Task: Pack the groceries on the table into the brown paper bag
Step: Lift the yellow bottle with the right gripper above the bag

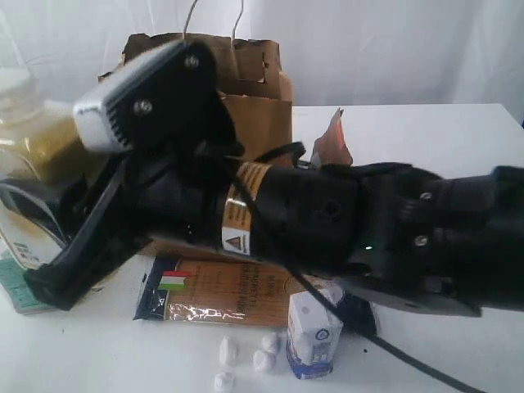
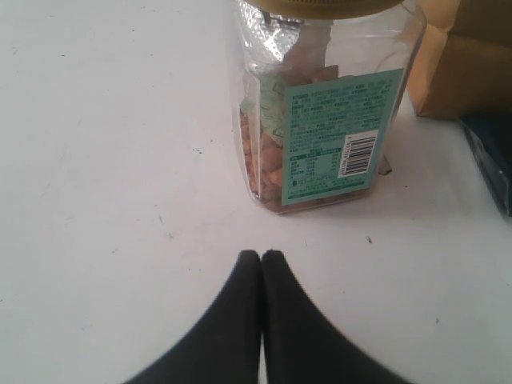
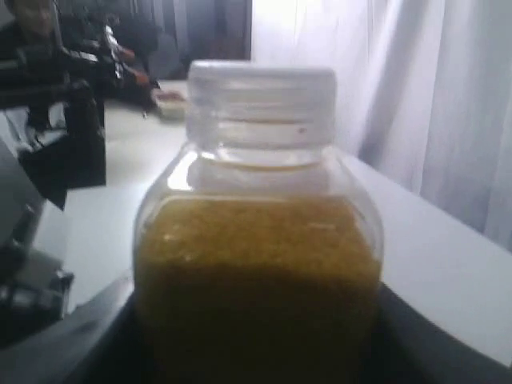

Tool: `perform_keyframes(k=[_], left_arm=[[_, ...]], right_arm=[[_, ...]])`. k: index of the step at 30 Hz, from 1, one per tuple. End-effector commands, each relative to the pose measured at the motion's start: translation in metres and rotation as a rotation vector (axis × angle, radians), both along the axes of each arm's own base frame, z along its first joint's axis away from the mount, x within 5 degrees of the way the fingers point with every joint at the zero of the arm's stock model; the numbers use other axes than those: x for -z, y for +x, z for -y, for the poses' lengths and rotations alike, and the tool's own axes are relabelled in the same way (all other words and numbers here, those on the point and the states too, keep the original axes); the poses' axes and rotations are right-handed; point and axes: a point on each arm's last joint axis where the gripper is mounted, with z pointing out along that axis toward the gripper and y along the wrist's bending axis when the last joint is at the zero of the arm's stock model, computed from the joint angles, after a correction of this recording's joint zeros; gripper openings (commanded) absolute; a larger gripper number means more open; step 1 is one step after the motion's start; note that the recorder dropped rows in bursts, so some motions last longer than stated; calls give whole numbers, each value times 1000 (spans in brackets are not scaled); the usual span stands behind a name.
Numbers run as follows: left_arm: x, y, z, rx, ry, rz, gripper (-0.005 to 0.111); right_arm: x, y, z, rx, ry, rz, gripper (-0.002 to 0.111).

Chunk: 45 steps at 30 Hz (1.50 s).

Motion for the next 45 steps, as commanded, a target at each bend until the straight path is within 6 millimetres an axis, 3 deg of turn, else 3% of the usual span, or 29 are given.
perform_keyframes(k=[1, 5, 8, 14, 21, 28, 45], left_arm=[[1, 0, 1, 10, -5, -2, 0], [1, 0, 1, 10, -5, -2, 0], [1, 0, 1, 10, -5, -2, 0], [1, 0, 1, 10, -5, -2, 0], [1, 0, 1, 10, -5, -2, 0], [1, 0, 1, 10, -5, -2, 0], [1, 0, 1, 10, -5, -2, 0]], right_arm=[[-45, -18, 17, -71, 222, 87, 5], [-56, -20, 27, -26, 221, 104, 0], [-59, -15, 28, 39, 217, 153, 0], [-84, 1, 34, 214, 254, 292, 0], [-89, 49, 49, 497, 222, 294, 0], [-95, 83, 51, 584, 232, 301, 0], [-132, 78, 54, 532, 469, 285, 0]])
